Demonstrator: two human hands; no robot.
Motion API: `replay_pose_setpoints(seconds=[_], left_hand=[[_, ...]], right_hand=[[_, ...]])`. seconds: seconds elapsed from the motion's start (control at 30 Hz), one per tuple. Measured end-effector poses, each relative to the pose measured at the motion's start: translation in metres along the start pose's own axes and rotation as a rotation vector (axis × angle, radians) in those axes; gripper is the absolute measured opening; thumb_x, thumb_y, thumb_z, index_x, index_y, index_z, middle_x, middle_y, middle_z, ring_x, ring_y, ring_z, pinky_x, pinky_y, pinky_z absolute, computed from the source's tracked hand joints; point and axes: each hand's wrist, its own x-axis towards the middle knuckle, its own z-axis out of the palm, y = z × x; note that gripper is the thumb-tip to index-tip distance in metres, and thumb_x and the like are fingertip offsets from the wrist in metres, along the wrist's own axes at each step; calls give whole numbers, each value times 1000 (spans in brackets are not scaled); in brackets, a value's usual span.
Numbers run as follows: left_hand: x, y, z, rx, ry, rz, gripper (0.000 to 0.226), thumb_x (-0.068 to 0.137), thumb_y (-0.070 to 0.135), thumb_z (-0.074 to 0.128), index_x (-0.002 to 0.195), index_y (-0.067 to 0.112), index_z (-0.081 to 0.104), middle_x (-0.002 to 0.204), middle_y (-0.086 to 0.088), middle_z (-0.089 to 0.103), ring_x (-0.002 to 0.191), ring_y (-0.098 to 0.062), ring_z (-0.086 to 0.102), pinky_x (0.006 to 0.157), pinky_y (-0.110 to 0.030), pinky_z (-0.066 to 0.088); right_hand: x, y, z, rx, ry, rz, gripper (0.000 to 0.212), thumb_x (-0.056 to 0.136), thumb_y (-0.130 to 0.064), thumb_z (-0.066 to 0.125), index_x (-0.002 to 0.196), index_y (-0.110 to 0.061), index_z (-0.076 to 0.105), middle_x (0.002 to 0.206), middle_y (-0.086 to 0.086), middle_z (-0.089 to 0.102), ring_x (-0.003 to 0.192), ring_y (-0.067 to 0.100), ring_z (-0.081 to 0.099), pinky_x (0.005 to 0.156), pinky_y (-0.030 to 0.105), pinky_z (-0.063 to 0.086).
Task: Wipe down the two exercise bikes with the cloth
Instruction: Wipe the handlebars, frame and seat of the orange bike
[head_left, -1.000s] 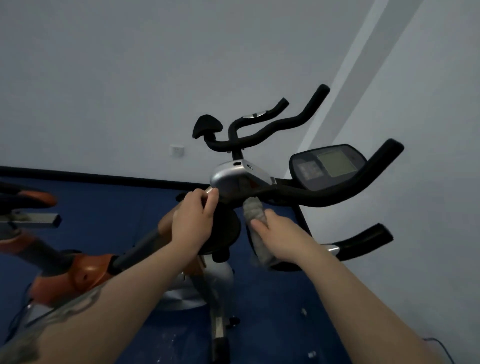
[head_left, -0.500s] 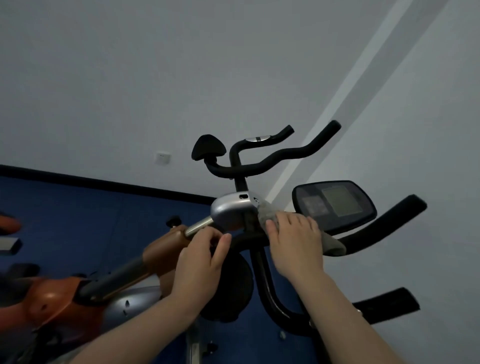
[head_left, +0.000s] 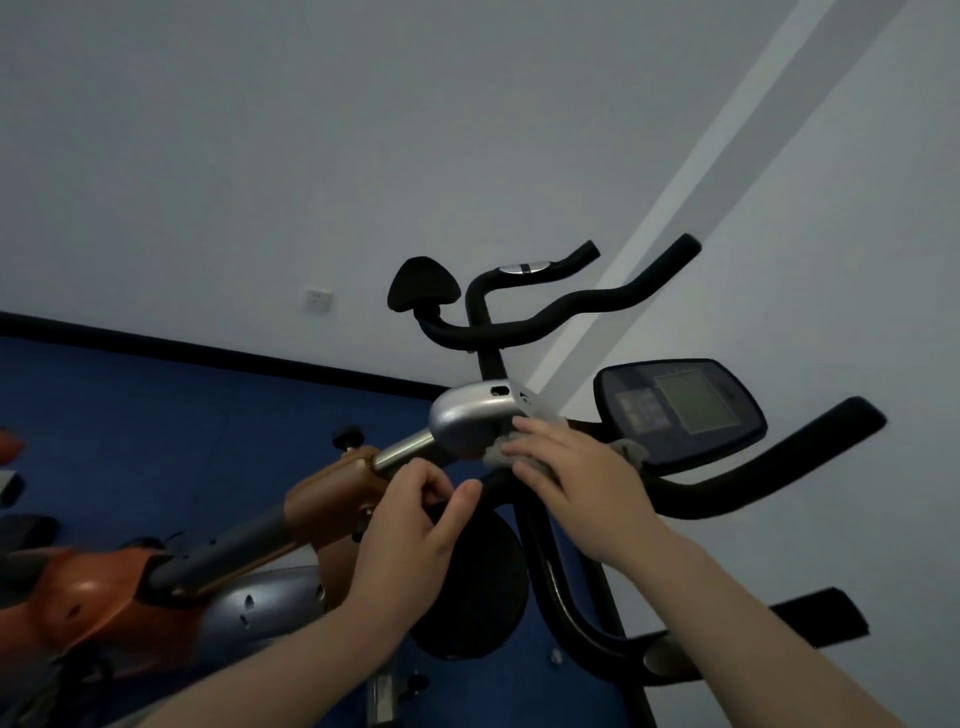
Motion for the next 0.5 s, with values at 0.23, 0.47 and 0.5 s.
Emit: replay_pose_setpoints(seconds=[0.23, 0.47, 0.5], left_hand=[[5, 1, -6, -61, -162, -105, 41, 59, 53, 81, 79, 34, 50, 75, 9, 60, 66, -2, 57, 57, -16, 46], [6, -1, -11, -7, -244, -247, 70, 41, 63, 86, 91, 27, 54, 87, 7, 65, 72, 3, 61, 57, -13, 47], [6, -1, -13, 16, -255, -272, 73, 38, 68, 83, 91, 28, 55, 89, 8, 66, 74, 4, 62, 57, -13, 48]], right_hand=[[-6, 21, -24, 37, 42, 132, 32, 99, -40, 48, 129, -37, 60, 127, -16, 61, 116, 8, 55, 91, 27, 43], [25, -5, -11, 14, -226, -217, 30, 99, -38, 49, 126, -34, 61, 126, -13, 62, 115, 3, 50, 94, 25, 40], [26, 6, -18, 20, -261, -178, 27, 99, -40, 48, 124, -38, 60, 124, -13, 62, 112, 4, 51, 90, 24, 42]])
